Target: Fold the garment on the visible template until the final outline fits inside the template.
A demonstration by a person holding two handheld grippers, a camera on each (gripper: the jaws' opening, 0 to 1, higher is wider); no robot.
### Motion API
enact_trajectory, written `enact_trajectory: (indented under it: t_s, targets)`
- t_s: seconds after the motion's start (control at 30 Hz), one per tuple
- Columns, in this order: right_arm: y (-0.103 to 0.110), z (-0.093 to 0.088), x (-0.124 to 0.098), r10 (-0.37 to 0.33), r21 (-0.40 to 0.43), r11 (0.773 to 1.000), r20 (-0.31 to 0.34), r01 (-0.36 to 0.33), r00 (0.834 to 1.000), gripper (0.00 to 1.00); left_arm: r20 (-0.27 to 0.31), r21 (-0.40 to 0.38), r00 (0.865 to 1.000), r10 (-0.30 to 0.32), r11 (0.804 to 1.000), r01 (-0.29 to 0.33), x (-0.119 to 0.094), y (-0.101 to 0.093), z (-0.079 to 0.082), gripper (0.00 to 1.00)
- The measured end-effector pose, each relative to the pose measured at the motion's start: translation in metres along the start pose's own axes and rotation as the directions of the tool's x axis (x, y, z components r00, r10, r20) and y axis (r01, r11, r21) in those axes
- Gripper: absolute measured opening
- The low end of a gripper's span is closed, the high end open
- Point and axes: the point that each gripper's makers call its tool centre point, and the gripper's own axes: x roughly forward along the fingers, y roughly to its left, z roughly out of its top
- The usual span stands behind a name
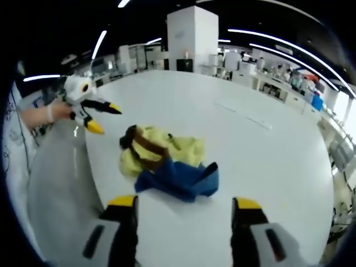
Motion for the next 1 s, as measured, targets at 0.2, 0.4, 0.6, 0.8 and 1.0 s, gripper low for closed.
enact_trajectory:
  t_s: [0.2, 0.4, 0.6, 0.8, 1.0]
  targets:
    - [0.012, 0.007, 0.016, 0.066, -0.134, 0.988, -0.036, -0.070, 0.997, 0.45, -0.025, 0.009, 0.999, -0.025, 1.000, 0.025, 0.009, -0.009, -0.006, 0.45]
    - [0.014, 0.005, 0.045, 0.112, -0.187, 0.974, -0.098, -0.129, 0.989, 0.31, -0.044, 0.022, 0.998, -0.040, 0.999, 0.041, 0.008, -0.015, -0.014, 0.38]
    - [0.019, 0.009, 0.054, 0.149, -0.201, 0.965, -0.117, -0.170, 0.982, 0.23, -0.063, 0.025, 0.998, -0.016, 1.000, 0.018, 0.011, -0.011, -0.023, 0.34]
    - [0.012, 0.008, 0.062, 0.174, -0.202, 0.958, -0.151, -0.203, 0.973, 0.15, -0.071, 0.050, 0.997, -0.014, 0.999, 0.018, 0.018, -0.011, -0.027, 0.28]
    - [0.019, 0.003, 0.065, 0.210, -0.179, 0.954, -0.176, -0.242, 0.962, 0.11, -0.080, 0.074, 0.997, -0.023, 0.997, 0.029, 0.029, -0.013, -0.029, 0.24]
